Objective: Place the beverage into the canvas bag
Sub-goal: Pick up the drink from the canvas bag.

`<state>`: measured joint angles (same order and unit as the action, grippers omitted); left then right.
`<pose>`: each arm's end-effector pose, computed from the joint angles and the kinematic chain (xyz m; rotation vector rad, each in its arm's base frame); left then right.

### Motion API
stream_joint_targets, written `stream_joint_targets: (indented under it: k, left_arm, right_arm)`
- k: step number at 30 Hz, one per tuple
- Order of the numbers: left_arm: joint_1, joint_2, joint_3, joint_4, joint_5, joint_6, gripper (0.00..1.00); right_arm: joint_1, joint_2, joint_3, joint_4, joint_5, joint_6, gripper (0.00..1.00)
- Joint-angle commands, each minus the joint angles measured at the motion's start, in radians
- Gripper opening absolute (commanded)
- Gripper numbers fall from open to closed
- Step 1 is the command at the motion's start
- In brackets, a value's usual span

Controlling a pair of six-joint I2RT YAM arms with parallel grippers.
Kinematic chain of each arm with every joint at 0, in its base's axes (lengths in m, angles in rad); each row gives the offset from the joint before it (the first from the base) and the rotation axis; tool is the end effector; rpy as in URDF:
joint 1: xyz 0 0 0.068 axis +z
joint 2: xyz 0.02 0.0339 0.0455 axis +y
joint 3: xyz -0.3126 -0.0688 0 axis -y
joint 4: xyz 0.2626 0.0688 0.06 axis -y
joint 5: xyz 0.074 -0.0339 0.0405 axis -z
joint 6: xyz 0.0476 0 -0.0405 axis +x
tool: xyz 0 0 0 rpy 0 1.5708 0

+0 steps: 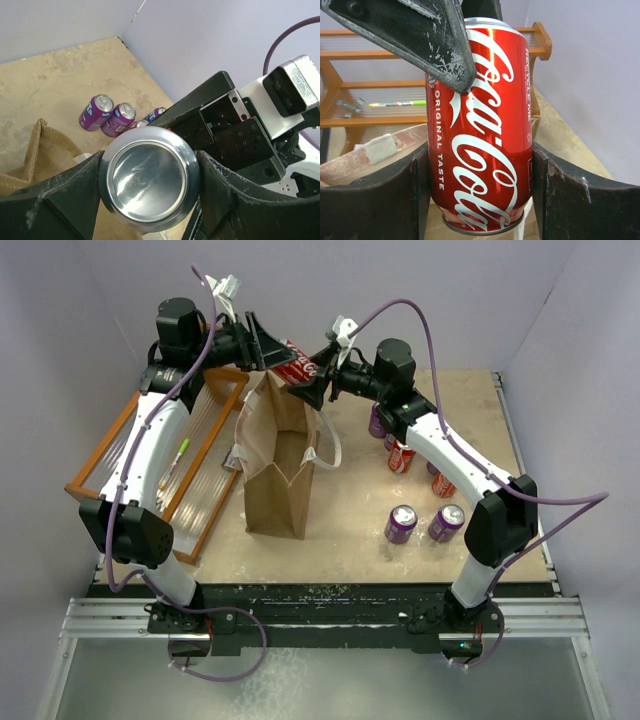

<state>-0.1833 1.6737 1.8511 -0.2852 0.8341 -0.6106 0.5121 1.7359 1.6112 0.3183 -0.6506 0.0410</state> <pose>0.3921 -0.1086 0.5184 0.2976 1.7886 -1.2731 0.3774 0.2452 0.4702 -0.8649 1.2001 0.8982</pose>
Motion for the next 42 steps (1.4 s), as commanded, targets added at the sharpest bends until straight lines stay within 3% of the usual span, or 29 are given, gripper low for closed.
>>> stream_joint_targets:
  k: [1,5,6,9,15,16,27,42]
  left_arm:
    - [0.012,-0.034,-0.001,0.110,0.063,-0.065,0.00]
    - [0.030,-0.035,-0.035,0.138,0.074,-0.099,0.00]
    - [0.033,-0.034,-0.050,0.146,0.079,-0.100,0.04]
    - [0.035,-0.035,-0.069,0.154,0.094,-0.056,0.34]
    - [0.039,-0.052,-0.085,0.048,0.064,0.130,0.95]
    - [0.041,-0.051,-0.081,0.008,0.075,0.197,0.99]
    - [0.052,0.016,0.000,-0.089,0.002,0.264,0.99]
    - [0.008,0.034,-0.059,-0.173,-0.087,0.318,0.97]
  right_arm:
    - [-0.005,-0.068,-0.007,0.094,0.037,0.013,0.57]
    - [-0.005,-0.087,-0.021,0.084,0.043,0.013,0.21]
    - [-0.004,-0.093,-0.024,0.083,0.045,0.011,0.15]
    - [-0.004,-0.107,-0.028,0.073,0.050,0.000,0.00]
    - [-0.016,-0.137,-0.013,-0.005,0.064,-0.052,0.00]
    - [-0.023,-0.148,-0.011,-0.045,0.049,-0.079,0.00]
    - [-0.024,-0.180,-0.016,-0.131,0.027,-0.160,0.00]
    - [-0.024,-0.199,-0.004,-0.104,-0.049,-0.127,0.00]
